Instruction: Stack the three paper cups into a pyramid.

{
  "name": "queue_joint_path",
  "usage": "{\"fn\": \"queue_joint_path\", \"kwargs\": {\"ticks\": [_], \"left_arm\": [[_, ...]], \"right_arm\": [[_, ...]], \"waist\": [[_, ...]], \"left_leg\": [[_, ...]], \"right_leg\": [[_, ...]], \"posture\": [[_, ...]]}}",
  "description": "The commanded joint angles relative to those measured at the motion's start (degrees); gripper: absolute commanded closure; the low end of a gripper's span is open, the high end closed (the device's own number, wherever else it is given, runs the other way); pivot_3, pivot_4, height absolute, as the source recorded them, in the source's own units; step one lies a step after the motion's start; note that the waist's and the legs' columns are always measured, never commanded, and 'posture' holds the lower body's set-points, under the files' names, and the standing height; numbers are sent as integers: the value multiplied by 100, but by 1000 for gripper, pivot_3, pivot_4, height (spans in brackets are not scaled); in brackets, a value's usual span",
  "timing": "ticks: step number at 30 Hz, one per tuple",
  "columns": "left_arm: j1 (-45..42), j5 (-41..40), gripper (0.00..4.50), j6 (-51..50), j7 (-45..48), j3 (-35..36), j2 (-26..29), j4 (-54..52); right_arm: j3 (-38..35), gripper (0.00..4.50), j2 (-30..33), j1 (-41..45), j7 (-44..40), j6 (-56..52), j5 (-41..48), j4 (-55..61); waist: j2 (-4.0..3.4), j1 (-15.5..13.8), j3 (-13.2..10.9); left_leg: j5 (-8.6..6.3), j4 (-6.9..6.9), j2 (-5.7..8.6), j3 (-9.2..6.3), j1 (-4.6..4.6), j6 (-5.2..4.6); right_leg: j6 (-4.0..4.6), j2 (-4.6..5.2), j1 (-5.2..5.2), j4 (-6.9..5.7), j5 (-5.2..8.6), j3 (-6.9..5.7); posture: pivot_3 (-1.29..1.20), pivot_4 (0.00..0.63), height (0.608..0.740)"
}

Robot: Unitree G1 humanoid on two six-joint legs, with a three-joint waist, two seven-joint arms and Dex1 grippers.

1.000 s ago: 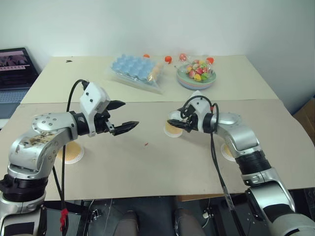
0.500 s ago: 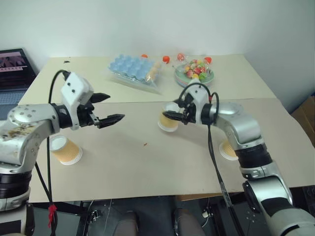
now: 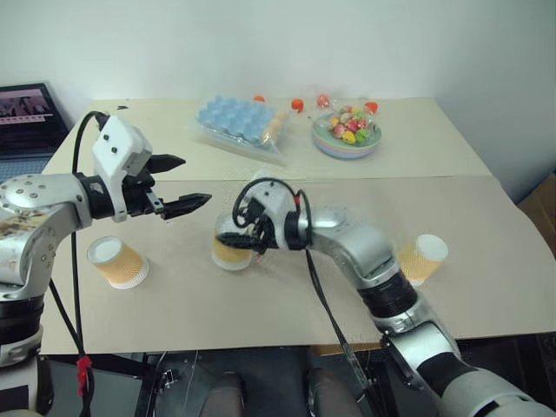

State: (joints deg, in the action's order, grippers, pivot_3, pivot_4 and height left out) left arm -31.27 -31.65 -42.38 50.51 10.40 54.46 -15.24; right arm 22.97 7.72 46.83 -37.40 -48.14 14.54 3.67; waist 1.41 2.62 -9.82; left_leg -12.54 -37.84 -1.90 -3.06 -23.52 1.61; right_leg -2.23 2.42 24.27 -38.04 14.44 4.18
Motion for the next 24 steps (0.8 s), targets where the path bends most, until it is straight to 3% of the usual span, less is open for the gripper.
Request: {"fn": "queue_joint_path", "kwargs": {"ticks": [1,18,19,22,24], "left_arm": [[-164,-50,0,42,-71,92,-10,-214],[-94,-171,0,-122,-290,73,-295,-496],[-93,-192,0,-141,-284,66,-309,-505],[-94,-250,0,-200,-266,72,-316,-537],[-95,-293,0,-222,-227,56,-291,-535]], "right_arm": [[33,1817,-38,42,-39,320,-103,-3],[176,1817,-20,215,-312,1400,-727,-922],[172,810,-35,227,-317,1454,-758,-971],[129,23,-68,225,-355,1483,-793,-999],[26,23,-86,241,-326,1487,-781,-943]], "waist": [[0,0,0],[0,4,0],[0,4,0],[0,6,0],[0,5,0]], "left_leg": [[0,0,0,0,0,0],[0,0,0,0,2,0],[0,0,0,0,2,0],[0,0,-1,0,3,0],[0,0,0,0,2,0]], "right_leg": [[0,0,0,0,0,0],[0,0,-1,0,0,0],[0,0,-1,1,0,0],[0,0,-1,0,0,0],[0,0,-1,0,0,0]], "posture": [[0,150,740],[0,150,740],[0,150,740],[0,150,740],[0,150,740]]}}
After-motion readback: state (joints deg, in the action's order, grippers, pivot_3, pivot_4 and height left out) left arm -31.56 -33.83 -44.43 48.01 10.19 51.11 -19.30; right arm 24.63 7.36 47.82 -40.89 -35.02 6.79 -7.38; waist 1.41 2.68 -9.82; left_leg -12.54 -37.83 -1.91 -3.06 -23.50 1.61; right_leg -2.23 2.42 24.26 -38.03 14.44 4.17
